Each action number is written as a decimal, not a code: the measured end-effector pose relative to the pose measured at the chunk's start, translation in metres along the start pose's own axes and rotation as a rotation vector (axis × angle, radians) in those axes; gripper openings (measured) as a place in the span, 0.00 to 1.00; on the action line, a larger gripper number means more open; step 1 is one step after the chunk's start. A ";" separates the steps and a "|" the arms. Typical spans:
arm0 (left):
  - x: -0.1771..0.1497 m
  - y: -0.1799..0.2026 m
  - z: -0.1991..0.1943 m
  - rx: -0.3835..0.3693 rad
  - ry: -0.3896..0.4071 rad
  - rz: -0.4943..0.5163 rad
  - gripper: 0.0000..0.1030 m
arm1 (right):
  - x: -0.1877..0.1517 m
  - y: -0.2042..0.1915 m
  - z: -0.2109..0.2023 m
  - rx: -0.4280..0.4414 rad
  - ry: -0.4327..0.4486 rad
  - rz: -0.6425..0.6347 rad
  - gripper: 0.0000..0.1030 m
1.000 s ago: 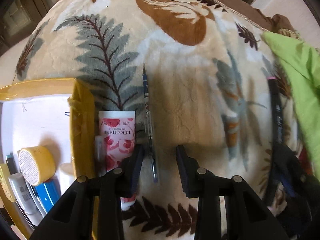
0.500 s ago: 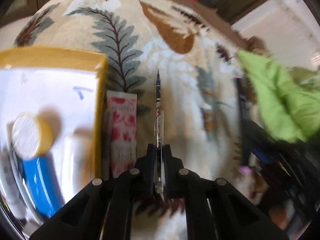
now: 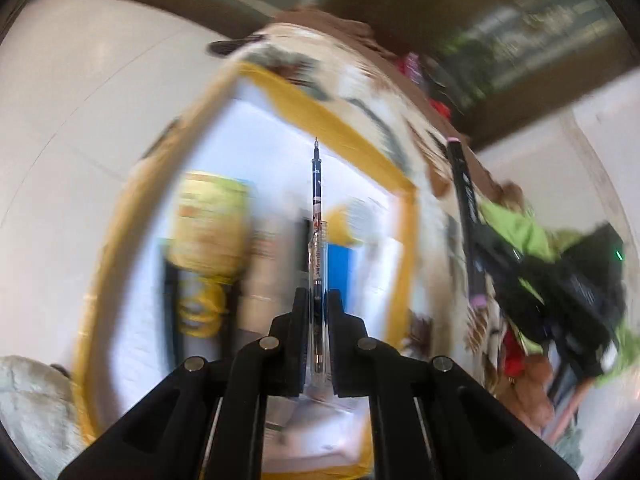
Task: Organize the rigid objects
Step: 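Lower the marker into the tray with the right tool while the left tool carries a pen there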
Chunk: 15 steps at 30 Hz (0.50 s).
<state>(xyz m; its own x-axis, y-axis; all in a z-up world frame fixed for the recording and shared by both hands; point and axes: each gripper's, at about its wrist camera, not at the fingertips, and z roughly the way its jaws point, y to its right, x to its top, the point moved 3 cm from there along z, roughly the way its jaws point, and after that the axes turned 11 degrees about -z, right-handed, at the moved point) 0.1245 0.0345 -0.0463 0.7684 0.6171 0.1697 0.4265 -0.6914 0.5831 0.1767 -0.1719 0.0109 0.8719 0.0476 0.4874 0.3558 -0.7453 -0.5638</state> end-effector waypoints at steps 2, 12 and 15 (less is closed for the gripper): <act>0.004 -0.008 0.003 0.008 0.005 -0.010 0.06 | -0.007 -0.022 0.019 0.030 -0.050 -0.041 0.14; 0.000 -0.027 0.022 0.096 -0.071 0.032 0.07 | -0.038 -0.047 0.096 -0.135 -0.274 -0.149 0.14; 0.000 -0.029 0.023 0.065 -0.094 0.025 0.07 | -0.041 -0.039 0.104 -0.147 -0.294 -0.135 0.14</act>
<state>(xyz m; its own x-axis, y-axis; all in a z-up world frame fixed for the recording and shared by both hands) 0.1235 0.0460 -0.0819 0.8192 0.5635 0.1066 0.4341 -0.7308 0.5267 0.1617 -0.0757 -0.0566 0.8874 0.3259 0.3261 0.4412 -0.8057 -0.3953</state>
